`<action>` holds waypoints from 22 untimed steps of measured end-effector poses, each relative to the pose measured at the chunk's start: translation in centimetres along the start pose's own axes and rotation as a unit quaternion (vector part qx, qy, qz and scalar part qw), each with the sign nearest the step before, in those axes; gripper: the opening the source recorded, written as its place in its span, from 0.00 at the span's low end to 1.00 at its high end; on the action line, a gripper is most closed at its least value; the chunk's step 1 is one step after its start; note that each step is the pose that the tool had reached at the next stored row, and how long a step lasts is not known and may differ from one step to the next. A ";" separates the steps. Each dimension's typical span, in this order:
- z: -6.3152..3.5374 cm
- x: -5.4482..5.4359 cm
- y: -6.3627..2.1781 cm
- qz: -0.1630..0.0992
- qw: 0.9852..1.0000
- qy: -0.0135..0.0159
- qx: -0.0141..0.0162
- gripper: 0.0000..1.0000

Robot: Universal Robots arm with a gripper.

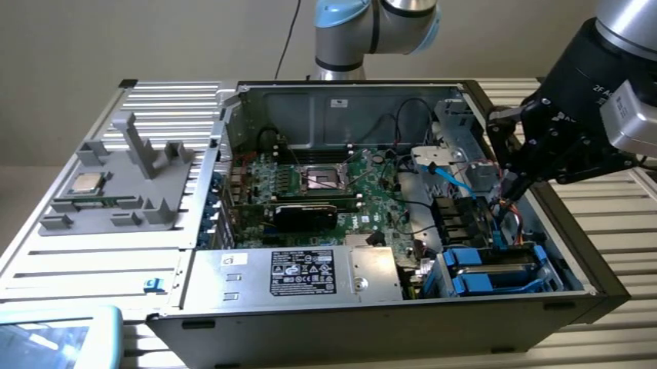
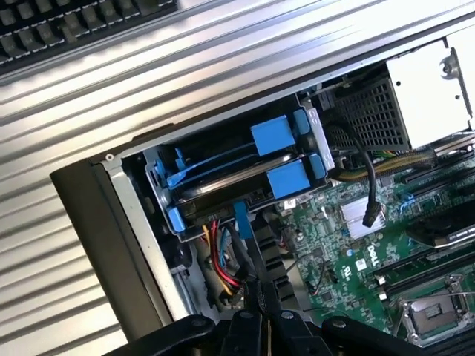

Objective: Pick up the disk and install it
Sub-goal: 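Insert the second disk wire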

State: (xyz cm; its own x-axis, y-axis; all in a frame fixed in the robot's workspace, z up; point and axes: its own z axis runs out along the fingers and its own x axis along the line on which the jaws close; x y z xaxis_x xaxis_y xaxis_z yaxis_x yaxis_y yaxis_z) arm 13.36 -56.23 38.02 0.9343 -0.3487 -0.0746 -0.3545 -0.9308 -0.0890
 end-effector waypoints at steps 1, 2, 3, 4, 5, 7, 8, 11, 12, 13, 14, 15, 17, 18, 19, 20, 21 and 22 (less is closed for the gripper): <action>0.00 0.0 0.00 -0.010 1.000 0.001 0.000 0.11; 0.00 0.0 -0.01 -0.018 1.000 0.002 0.000 0.11; -0.01 0.0 -0.01 -0.027 1.000 0.004 0.000 0.11; -0.01 0.0 0.00 -0.036 0.999 0.005 0.000 0.11; 0.00 0.0 0.00 -0.045 0.999 0.006 0.000 0.11; -0.01 0.0 0.00 -0.064 0.998 0.008 0.000 0.11; -0.01 0.0 -0.01 -0.072 0.997 0.008 0.000 0.11; 0.00 0.0 0.00 -0.096 0.995 0.007 -0.001 0.11; 0.00 0.0 -0.01 -0.102 0.995 0.007 -0.002 0.11; -0.01 0.0 0.00 -0.103 0.995 0.007 -0.003 0.11; -0.01 0.0 0.00 -0.103 0.995 0.007 -0.003 0.11; -0.01 0.0 -0.01 -0.103 0.995 0.007 -0.003 0.11; 0.00 0.0 0.00 -0.103 0.995 0.007 -0.003 0.11; 0.00 0.0 0.00 -0.104 0.995 0.007 -0.002 0.11; 0.01 0.0 0.02 -0.105 0.994 0.006 0.000 0.11; 0.00 0.0 0.08 -0.107 0.994 0.006 0.001 0.11; 0.00 0.1 0.17 -0.108 0.994 0.006 0.002 0.11; 0.00 0.1 0.25 -0.108 0.994 0.005 0.003 0.11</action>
State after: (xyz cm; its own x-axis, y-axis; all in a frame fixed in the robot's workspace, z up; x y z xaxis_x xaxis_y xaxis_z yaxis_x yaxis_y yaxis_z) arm 13.38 -56.51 37.99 0.9889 -0.1422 -0.0423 -0.1460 -0.9835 -0.1070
